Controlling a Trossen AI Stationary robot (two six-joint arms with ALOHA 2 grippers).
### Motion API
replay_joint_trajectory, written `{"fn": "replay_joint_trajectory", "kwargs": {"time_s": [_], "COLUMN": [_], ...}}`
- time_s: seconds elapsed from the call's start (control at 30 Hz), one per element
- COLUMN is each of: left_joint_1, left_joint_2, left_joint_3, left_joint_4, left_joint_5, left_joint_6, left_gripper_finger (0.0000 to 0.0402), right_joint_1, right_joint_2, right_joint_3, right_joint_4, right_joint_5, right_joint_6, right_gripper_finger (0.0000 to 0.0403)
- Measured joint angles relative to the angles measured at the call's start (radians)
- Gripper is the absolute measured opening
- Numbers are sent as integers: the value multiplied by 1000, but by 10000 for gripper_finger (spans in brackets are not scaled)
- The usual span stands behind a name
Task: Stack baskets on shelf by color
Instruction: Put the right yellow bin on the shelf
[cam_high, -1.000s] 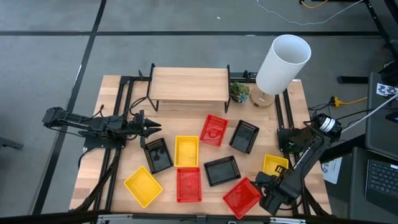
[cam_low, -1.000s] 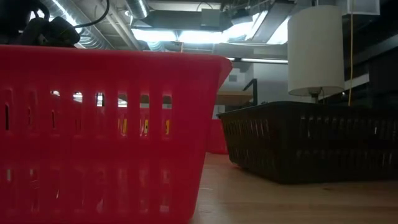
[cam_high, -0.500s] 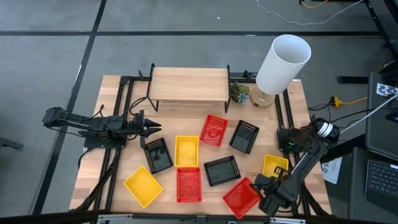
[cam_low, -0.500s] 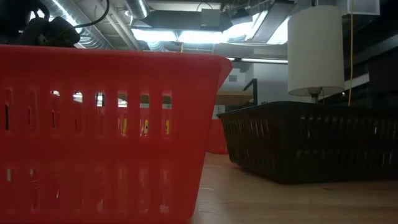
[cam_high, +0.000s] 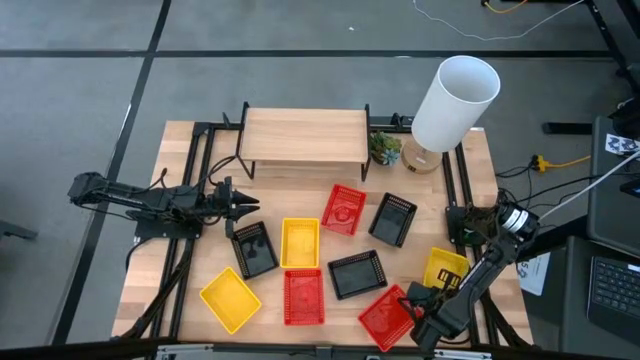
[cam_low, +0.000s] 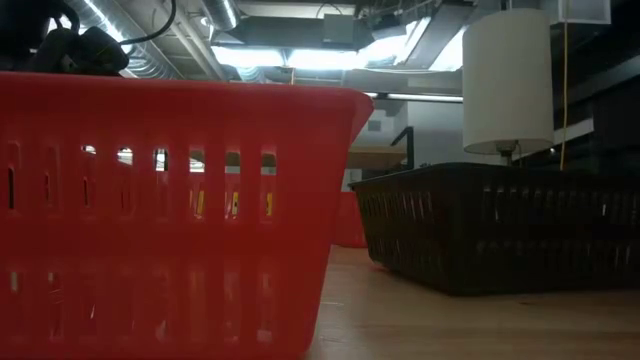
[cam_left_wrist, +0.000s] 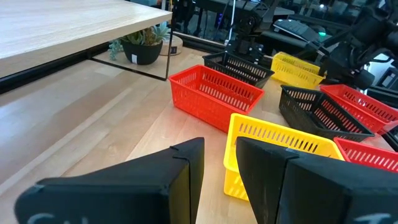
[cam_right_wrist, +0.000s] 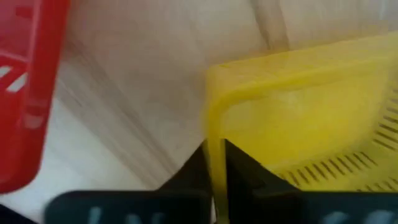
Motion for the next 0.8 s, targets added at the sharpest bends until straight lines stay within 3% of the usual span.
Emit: {"fn": "replay_joint_trajectory", "kwargs": {"time_s": [0.2,0.4,0.53,0.67,0.8], "left_joint_1": [0,0,0,0,0], "left_joint_2": [0,0,0,0,0], "left_joint_3": [0,0,0,0,0], "left_joint_4": [0,0,0,-4,-8], "left_joint_5": [0,0,0,0,0], "left_joint_6": [0,0,0,-24,-21], "left_gripper_finger": [86,86,86,86,86], "right_joint_1": [-41,-69,-82,-104,-153], "right_joint_2": [0,0,-7,-12,-13], "right_joint_3": [75,284,437,544,624], "right_joint_4": [-91,-364,-438,-440,-436], "right_joint_5": [-57,-30,150,498,818], "right_joint_6": [-2,-1,-19,-57,-227], "right_gripper_finger": [3,1,1,0,0]}}
